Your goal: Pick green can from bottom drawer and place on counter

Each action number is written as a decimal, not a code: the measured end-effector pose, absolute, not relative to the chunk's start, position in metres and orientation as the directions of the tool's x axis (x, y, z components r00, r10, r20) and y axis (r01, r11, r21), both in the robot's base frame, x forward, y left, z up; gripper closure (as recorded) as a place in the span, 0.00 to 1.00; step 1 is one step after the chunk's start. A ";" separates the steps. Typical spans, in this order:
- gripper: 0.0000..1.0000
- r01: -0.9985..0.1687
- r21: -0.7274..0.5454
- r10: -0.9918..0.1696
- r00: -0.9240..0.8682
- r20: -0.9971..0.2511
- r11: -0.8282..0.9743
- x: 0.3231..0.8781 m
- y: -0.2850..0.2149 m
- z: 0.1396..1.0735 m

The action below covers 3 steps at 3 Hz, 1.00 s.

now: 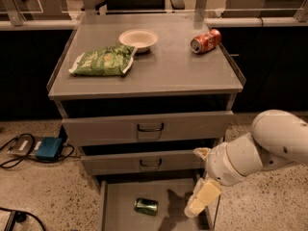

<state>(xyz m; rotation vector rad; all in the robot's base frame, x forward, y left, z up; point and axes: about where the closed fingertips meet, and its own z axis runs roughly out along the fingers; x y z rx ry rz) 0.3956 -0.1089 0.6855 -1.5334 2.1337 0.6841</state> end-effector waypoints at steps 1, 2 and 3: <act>0.00 -0.938 0.123 -0.725 -0.330 -0.605 0.324 0.404 -0.104 0.658; 0.00 -0.919 0.088 -0.687 -0.348 -0.638 0.384 0.417 -0.109 0.625; 0.00 -0.919 0.089 -0.686 -0.348 -0.639 0.383 0.417 -0.108 0.624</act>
Offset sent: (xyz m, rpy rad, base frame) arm 0.0232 0.0024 -0.0756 -0.0104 -0.1203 -0.1646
